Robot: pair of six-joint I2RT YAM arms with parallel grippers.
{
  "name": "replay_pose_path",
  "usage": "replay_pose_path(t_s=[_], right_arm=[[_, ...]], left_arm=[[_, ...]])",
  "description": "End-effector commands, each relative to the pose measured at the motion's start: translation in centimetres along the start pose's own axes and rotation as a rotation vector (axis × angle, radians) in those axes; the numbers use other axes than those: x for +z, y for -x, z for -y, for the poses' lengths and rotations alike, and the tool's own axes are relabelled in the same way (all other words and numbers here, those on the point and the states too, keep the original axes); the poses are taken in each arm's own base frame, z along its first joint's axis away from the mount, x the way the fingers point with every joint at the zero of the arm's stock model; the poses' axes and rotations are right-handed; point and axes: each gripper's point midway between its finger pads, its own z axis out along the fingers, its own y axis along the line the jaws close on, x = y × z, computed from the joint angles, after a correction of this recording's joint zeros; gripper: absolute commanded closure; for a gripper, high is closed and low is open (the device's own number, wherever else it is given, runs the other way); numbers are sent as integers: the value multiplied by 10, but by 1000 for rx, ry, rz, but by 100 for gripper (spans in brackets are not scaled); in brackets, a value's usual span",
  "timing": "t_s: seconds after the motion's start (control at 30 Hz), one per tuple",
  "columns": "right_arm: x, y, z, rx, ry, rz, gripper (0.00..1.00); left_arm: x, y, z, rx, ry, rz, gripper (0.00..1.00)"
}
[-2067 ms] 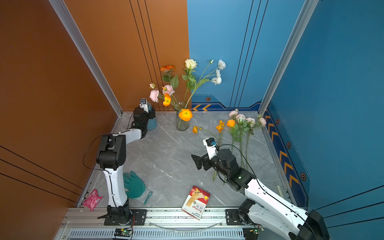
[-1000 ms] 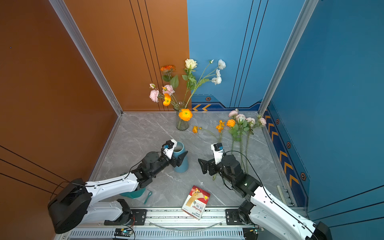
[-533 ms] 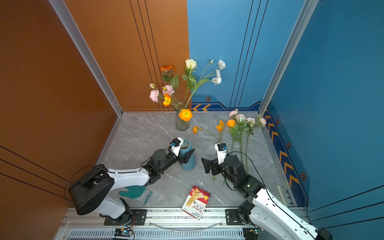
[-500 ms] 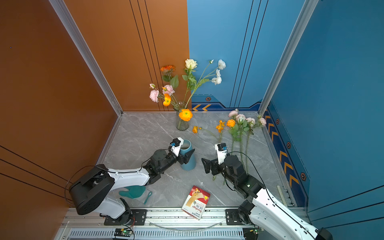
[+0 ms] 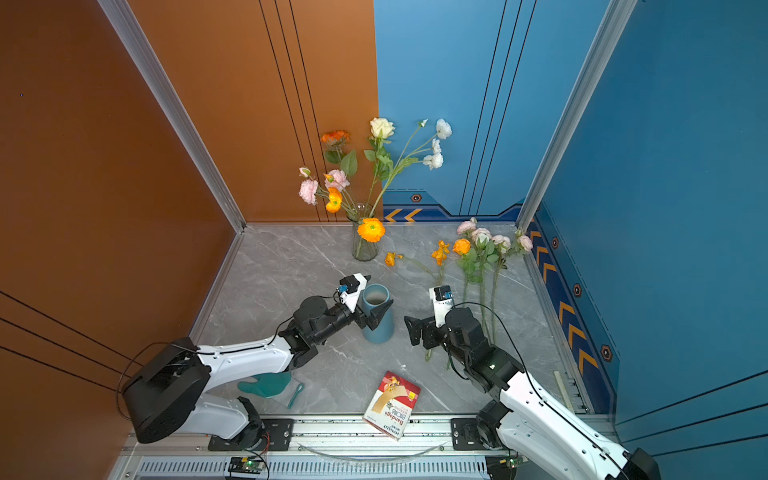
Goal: Arrange the flowers into the vase
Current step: 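Carry the teal vase toward the robot, near the right gripper, then grasp the yellow poppy stems with the right gripper while the left holds the vase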
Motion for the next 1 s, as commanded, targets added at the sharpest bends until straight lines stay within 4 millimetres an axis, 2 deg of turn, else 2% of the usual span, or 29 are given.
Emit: replay_pose_path(t_s=[0.0, 0.07, 0.3, 0.43, 0.57, 0.63, 0.67, 0.77, 0.83, 0.97], right_arm=[[3, 0, 3, 52, -11, -33, 0], [4, -1, 12, 81, -51, -43, 0], [9, -10, 61, 272, -225, -63, 2], [17, -17, 79, 354, -261, -132, 7], [32, -31, 83, 380, -253, -269, 19], [39, -38, 85, 381, -258, -333, 25], [42, -42, 87, 377, -268, -354, 28], [54, -51, 94, 374, -288, -369, 36], [59, -54, 101, 362, -322, -381, 41], [66, -52, 115, 320, -388, -403, 45]], left_arm=[[-3, 7, 3, 18, -35, 9, 2], [-6, 15, 3, 29, -53, 28, 2], [-17, 64, 13, 95, -158, 74, 2], [-24, 79, 28, 113, -257, -13, 2], [-42, 67, 60, 130, -447, -201, 2], [-57, 58, 75, 137, -533, -305, 2], [-69, 48, 81, 146, -569, -365, 2], [-83, 33, 82, 197, -583, -389, 2], [-85, 26, 81, 221, -576, -361, 2], [-83, 32, 78, 236, -544, -283, 2]])
